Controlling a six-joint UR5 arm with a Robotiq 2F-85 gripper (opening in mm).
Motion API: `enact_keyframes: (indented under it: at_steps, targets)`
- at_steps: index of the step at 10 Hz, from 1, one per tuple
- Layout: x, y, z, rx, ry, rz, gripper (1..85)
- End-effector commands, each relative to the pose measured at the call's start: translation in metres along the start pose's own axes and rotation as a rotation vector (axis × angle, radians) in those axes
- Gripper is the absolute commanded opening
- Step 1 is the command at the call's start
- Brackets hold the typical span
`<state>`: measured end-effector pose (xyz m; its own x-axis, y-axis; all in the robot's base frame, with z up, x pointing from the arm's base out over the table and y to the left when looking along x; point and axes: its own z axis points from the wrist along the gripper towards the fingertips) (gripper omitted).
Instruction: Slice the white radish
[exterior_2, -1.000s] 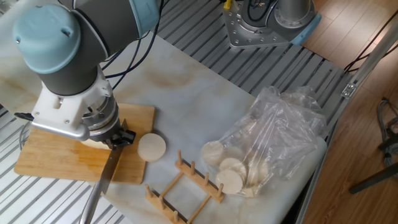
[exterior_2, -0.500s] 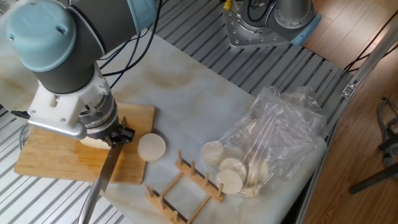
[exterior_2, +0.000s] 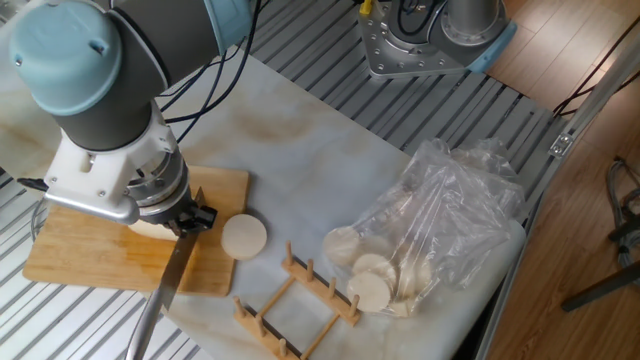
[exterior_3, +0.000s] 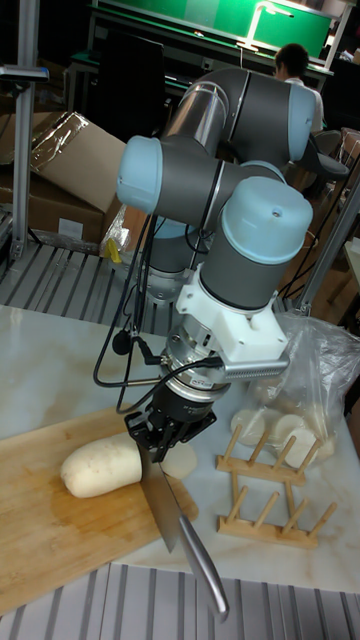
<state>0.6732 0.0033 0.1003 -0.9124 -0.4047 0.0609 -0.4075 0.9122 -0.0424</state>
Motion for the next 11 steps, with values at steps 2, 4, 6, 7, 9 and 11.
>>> enact_keyframes:
  at_steps: [2,4,6,7,9,11]
  targets:
    - [0.001,0.005,0.008,-0.018,0.001,0.017,1.7]
    - [0.006,0.003,0.01,-0.007,0.014,0.015,2.0]
    - [0.01,0.002,0.006,-0.009,0.022,0.016,1.3]
    - [0.016,0.0,-0.004,-0.006,0.042,0.011,1.3]
    - [0.025,-0.001,-0.014,-0.008,0.051,0.01,1.3]
    - [0.035,-0.005,-0.007,0.0,0.048,0.002,1.3]
